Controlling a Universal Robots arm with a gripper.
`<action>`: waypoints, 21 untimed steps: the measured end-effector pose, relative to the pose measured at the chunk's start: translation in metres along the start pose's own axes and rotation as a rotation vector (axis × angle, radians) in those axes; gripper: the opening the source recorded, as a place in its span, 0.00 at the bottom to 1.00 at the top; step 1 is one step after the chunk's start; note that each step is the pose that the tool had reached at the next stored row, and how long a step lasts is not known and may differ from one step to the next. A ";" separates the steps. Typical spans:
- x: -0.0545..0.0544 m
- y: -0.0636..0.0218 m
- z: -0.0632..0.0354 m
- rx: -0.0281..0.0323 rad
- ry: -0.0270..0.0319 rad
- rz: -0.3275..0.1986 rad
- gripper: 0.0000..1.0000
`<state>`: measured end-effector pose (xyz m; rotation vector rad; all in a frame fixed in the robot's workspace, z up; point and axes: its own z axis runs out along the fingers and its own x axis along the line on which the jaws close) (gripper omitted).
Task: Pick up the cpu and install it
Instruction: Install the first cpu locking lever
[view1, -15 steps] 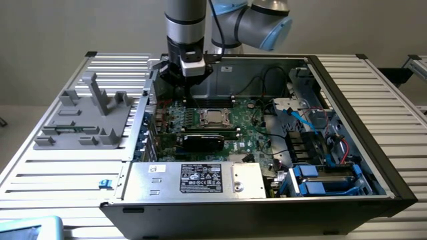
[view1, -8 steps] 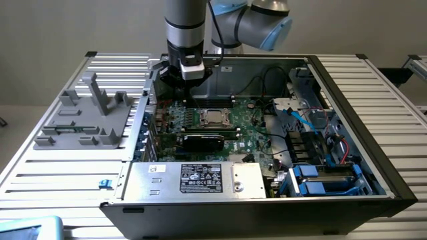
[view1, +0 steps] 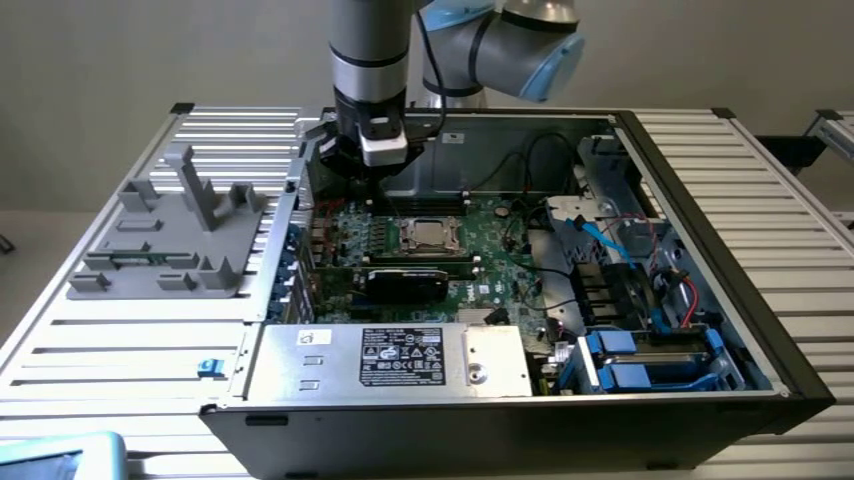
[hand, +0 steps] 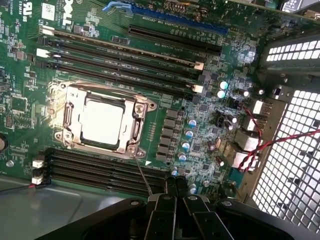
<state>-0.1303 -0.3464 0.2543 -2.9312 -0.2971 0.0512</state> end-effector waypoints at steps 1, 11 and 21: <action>0.000 -0.0005 0.0005 0.0016 0.0004 0.001 0.11; 0.000 -0.0071 0.0032 0.0089 0.0037 0.009 0.11; 0.005 -0.0063 0.0031 0.0157 0.0154 0.036 0.11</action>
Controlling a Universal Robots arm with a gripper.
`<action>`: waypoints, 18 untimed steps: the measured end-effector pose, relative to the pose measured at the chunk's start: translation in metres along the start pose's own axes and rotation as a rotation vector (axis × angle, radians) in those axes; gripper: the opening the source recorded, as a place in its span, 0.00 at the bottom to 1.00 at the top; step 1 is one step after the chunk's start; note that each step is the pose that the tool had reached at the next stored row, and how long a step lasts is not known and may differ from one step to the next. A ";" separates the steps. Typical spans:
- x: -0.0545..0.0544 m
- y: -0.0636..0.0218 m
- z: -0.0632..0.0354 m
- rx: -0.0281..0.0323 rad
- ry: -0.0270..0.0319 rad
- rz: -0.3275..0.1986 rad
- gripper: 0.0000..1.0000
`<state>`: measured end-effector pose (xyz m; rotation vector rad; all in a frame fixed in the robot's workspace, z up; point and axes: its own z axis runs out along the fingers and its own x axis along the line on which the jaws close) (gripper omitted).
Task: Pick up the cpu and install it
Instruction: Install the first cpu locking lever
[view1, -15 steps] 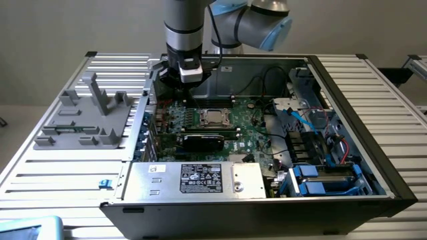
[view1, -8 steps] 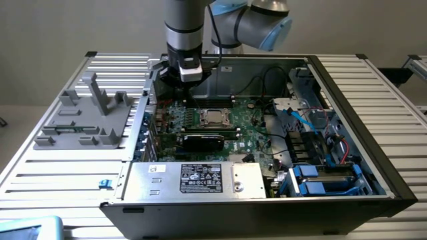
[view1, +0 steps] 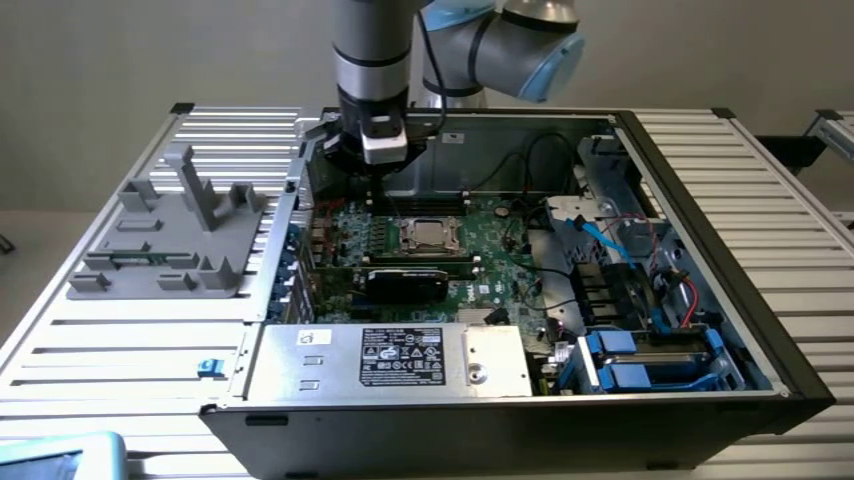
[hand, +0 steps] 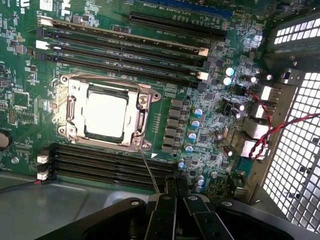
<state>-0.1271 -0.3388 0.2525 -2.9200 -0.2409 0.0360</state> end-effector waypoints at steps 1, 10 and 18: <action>0.001 0.0001 -0.0001 0.0012 0.0007 0.001 0.11; 0.006 0.0010 -0.0003 0.0171 0.0151 0.013 0.11; 0.014 0.0022 -0.0007 0.0306 0.0211 0.020 0.11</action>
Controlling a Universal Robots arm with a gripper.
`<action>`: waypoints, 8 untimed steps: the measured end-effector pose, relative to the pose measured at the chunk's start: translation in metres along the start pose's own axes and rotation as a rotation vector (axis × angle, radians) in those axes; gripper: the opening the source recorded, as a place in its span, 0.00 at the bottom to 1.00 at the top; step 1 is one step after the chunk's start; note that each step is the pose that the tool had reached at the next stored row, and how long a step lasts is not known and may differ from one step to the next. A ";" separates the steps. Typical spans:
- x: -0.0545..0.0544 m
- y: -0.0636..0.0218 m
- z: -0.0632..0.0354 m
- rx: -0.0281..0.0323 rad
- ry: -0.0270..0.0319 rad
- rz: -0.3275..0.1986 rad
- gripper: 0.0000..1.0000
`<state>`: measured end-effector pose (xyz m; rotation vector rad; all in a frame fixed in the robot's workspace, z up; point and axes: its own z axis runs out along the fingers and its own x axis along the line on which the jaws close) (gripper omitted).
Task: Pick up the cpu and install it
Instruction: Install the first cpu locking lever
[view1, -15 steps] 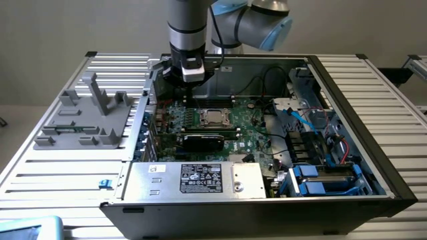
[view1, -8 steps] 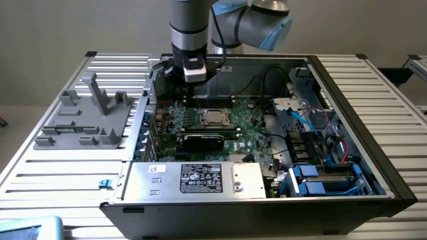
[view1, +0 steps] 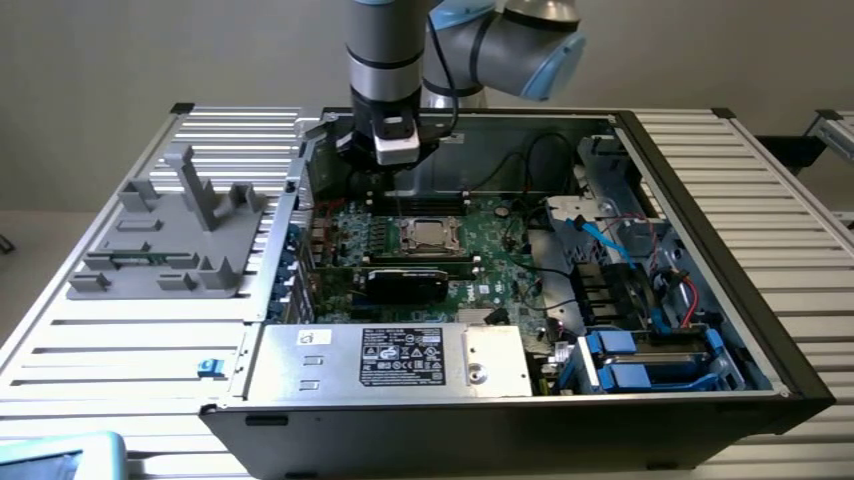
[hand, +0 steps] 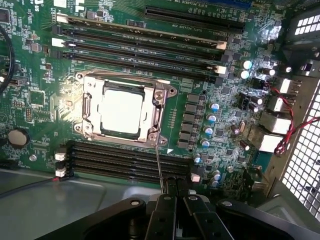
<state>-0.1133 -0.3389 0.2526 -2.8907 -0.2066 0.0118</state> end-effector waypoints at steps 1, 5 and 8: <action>0.001 0.0002 0.0000 0.0010 0.0004 0.000 0.11; 0.006 0.0008 -0.0001 0.0047 0.0021 0.004 0.11; 0.008 0.0012 -0.0001 0.0060 0.0035 0.007 0.11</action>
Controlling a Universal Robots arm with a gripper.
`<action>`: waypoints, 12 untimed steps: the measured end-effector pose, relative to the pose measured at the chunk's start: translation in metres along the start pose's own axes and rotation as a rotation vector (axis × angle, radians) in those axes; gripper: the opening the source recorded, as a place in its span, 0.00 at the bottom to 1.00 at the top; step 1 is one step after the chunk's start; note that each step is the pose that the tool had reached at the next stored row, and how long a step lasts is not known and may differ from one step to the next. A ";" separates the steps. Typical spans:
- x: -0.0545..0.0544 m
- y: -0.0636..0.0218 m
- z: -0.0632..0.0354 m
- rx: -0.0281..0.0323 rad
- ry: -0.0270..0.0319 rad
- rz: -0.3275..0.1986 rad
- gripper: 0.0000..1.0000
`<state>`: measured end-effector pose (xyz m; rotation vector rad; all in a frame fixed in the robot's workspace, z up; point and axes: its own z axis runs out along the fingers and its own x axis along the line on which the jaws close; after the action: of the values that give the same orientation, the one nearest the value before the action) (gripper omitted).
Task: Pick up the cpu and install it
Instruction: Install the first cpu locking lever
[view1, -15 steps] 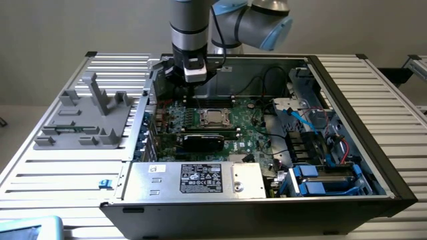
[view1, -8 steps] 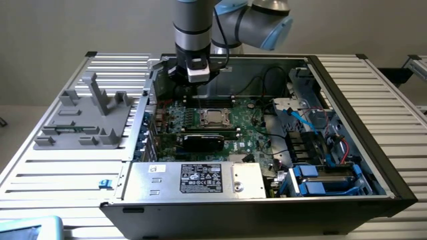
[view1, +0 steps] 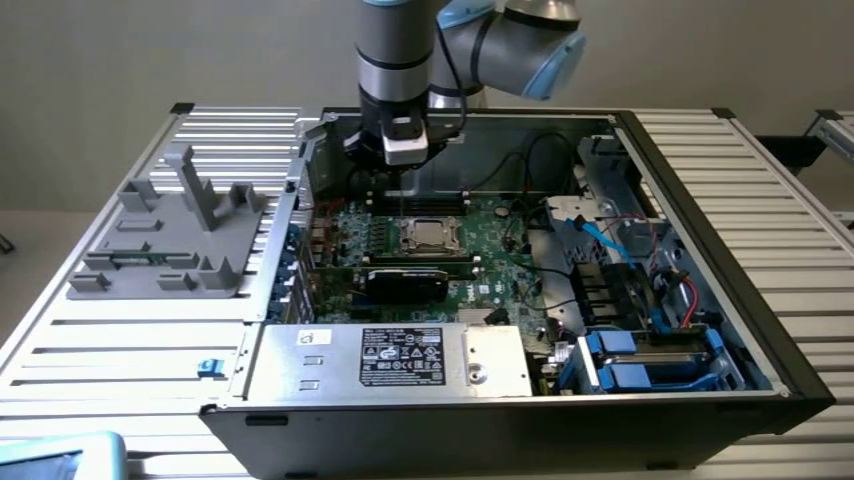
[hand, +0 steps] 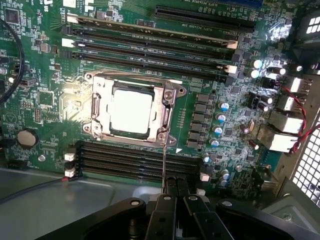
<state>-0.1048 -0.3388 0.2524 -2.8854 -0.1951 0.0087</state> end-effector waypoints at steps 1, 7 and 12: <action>0.001 0.0001 0.0000 0.0001 0.0003 0.001 0.11; 0.001 0.0002 0.0000 0.0001 0.0007 0.003 0.11; 0.001 0.0002 -0.0001 0.0001 0.0007 0.003 0.11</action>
<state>-0.1037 -0.3388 0.2525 -2.8856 -0.1906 0.0082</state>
